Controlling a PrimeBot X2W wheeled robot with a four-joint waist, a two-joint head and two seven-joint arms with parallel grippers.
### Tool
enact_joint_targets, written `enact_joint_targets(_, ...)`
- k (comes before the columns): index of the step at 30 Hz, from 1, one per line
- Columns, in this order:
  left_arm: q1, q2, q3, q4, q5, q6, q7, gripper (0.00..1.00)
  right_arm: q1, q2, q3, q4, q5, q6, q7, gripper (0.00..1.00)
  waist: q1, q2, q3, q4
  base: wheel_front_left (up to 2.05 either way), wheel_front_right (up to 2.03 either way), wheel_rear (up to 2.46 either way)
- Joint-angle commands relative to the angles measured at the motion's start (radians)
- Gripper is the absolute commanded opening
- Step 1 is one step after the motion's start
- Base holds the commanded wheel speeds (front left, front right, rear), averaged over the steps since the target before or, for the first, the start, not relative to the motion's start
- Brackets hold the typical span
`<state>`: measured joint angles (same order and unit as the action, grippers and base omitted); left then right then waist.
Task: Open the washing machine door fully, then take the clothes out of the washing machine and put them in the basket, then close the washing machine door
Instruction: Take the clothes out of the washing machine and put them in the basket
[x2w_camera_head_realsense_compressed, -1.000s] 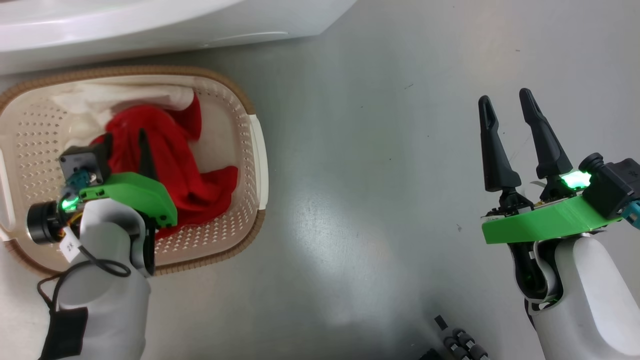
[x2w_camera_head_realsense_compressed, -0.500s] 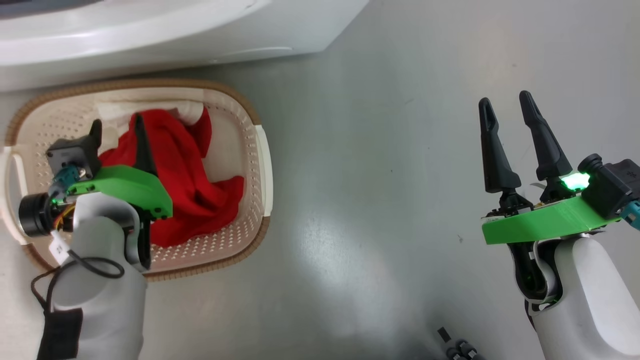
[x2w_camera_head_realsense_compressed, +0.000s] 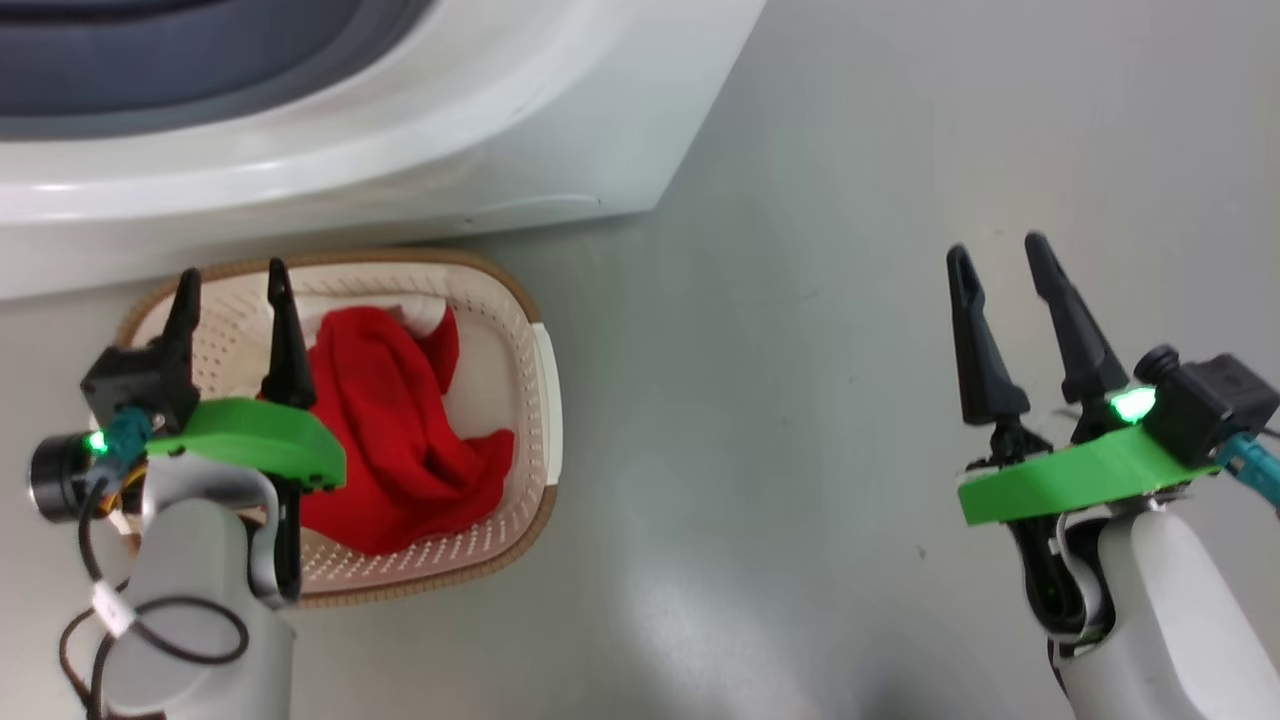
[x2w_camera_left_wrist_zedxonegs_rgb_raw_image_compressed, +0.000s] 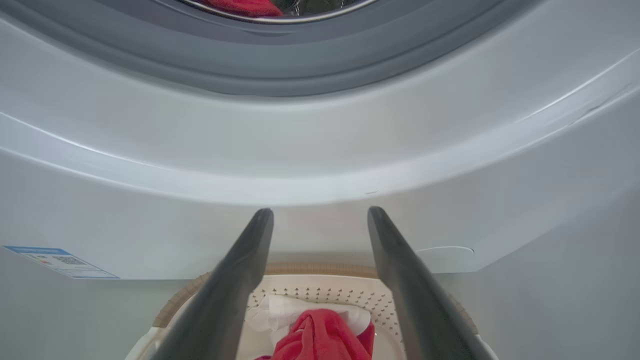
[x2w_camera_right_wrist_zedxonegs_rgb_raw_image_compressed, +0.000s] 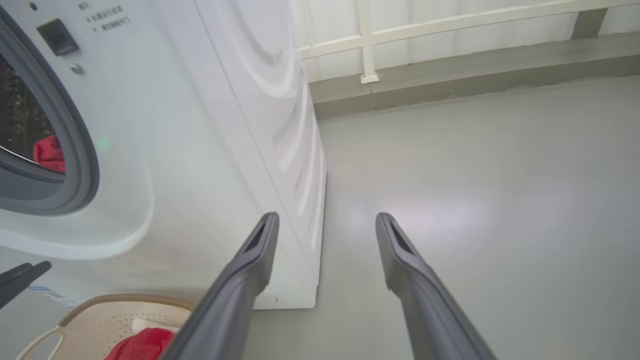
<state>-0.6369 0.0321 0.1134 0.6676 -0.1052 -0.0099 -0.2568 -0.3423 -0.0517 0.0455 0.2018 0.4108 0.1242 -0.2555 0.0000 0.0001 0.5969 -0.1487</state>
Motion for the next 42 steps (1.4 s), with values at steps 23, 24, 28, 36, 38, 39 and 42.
enact_joint_targets(23,0.394,0.018,-0.008,-0.388,-0.025,-0.006,-0.005,1.00,0.203,-0.029,0.028,0.032,-0.023,0.007,-0.006,1.00,0.0000,-0.0001,-0.356,0.018,0.00,0.00,0.00)
enact_joint_targets(24,0.411,0.018,-0.008,-0.403,-0.028,-0.002,-0.005,1.00,0.210,-0.031,0.028,0.032,-0.024,0.007,-0.006,1.00,0.0000,-0.0001,-0.365,0.018,0.00,0.00,0.00)
enact_joint_targets(28,0.484,0.018,-0.013,-0.457,-0.040,0.007,-0.005,1.00,0.239,-0.033,0.020,0.034,-0.025,0.007,-0.006,1.00,0.0000,-0.0001,-0.402,0.021,0.00,0.00,0.00)
enact_joint_targets(36,0.591,0.018,-0.030,-0.547,-0.057,0.030,-0.005,1.00,0.284,-0.035,0.012,0.031,-0.028,0.007,-0.006,1.00,0.0000,-0.0001,-0.441,0.024,0.00,0.00,0.00)
enact_joint_targets(38,0.616,0.018,-0.029,-0.570,-0.060,0.036,-0.005,1.00,0.289,-0.035,0.011,0.032,-0.028,0.007,-0.006,1.00,0.0000,-0.0001,-0.447,0.022,0.00,0.00,0.00)
enact_joint_targets(39,0.628,0.018,-0.028,-0.582,-0.062,0.039,-0.005,1.00,0.291,-0.035,0.009,0.031,-0.029,0.007,-0.006,1.00,0.0000,-0.0001,-0.448,0.022,0.00,0.00,0.00)
enact_joint_targets(42,0.657,0.018,-0.030,-0.611,-0.069,0.049,-0.005,1.00,0.296,-0.037,0.005,0.028,-0.028,0.007,-0.006,1.00,0.0000,-0.0001,-0.449,0.021,0.00,0.00,0.00)
